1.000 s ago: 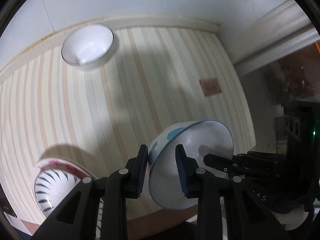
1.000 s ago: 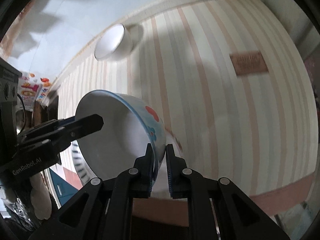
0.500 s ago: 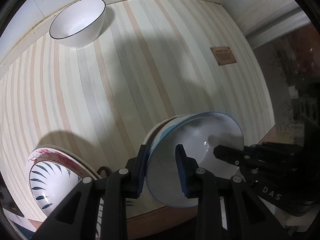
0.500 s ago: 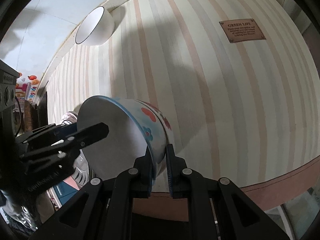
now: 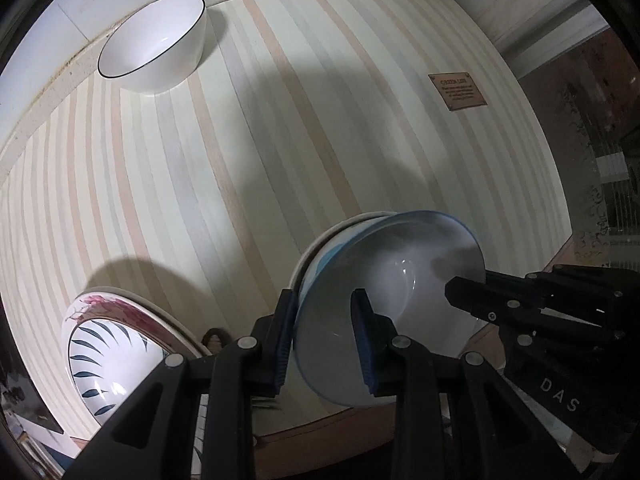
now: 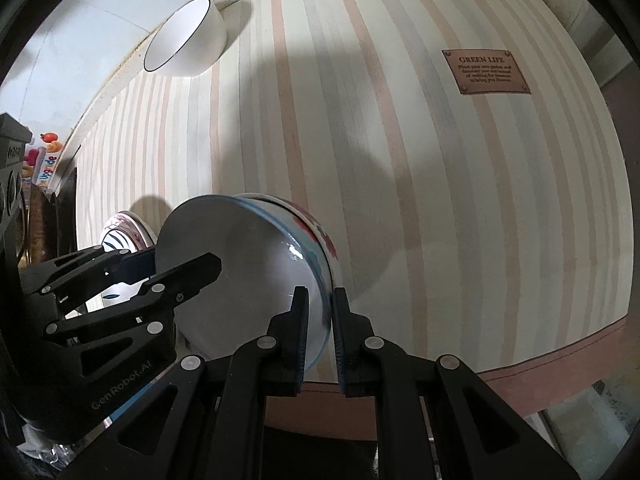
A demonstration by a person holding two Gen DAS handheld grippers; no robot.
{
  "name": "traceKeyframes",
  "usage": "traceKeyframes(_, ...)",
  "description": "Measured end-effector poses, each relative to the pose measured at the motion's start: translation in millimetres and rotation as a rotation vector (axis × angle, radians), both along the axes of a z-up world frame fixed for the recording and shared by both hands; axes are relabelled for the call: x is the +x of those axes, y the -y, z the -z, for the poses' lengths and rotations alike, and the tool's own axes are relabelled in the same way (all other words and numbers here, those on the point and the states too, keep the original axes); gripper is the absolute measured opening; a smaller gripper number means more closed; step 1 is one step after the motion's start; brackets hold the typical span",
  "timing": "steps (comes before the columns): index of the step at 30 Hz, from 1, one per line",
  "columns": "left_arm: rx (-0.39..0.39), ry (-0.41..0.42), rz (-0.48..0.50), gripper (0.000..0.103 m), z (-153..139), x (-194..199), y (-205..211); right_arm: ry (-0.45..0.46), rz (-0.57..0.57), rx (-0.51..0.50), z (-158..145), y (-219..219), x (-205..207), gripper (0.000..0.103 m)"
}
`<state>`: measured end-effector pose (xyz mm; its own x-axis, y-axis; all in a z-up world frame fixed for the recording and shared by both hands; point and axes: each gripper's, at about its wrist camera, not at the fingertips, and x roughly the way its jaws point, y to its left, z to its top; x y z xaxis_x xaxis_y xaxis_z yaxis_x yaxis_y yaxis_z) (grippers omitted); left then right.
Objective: Organize plates and bowls
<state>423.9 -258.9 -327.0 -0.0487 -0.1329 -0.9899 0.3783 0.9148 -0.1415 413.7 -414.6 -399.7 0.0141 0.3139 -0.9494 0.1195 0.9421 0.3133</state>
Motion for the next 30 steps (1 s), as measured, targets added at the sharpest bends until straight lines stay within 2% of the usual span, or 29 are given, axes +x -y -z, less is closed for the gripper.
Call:
traceKeyframes(15,0.032,0.029,-0.020,0.026,-2.3,-1.7,-3.2,0.007,-0.012,-0.003,-0.2,-0.9,-0.1,0.014)
traceKeyframes(20,-0.006,0.054,-0.055,0.026,-21.1,-3.3,-11.5,0.001,0.004,0.016,-4.4,2.1,-1.4,0.014)
traceKeyframes(25,-0.044,0.105,-0.100,0.027,-47.4,5.6,-24.2,0.024,0.026,0.057,-25.6,8.4,1.3,0.014)
traceKeyframes(26,-0.069,0.107,-0.133,0.027,-53.1,13.1,-31.2,0.033,0.028,0.073,-30.9,9.3,3.7,0.016)
traceKeyframes(28,-0.111,0.110,-0.195,0.029,-59.8,27.4,-43.8,0.062,0.031,0.115,-44.1,10.2,17.2,0.036)
traceKeyframes(29,-0.129,0.118,-0.239,0.030,-63.8,40.2,-54.4,0.073,0.030,0.132,-48.6,9.8,23.7,0.053)
traceKeyframes(30,-0.136,0.124,-0.268,0.030,-65.3,50.0,-62.0,0.093,0.019,0.157,-54.6,7.4,36.1,0.061)
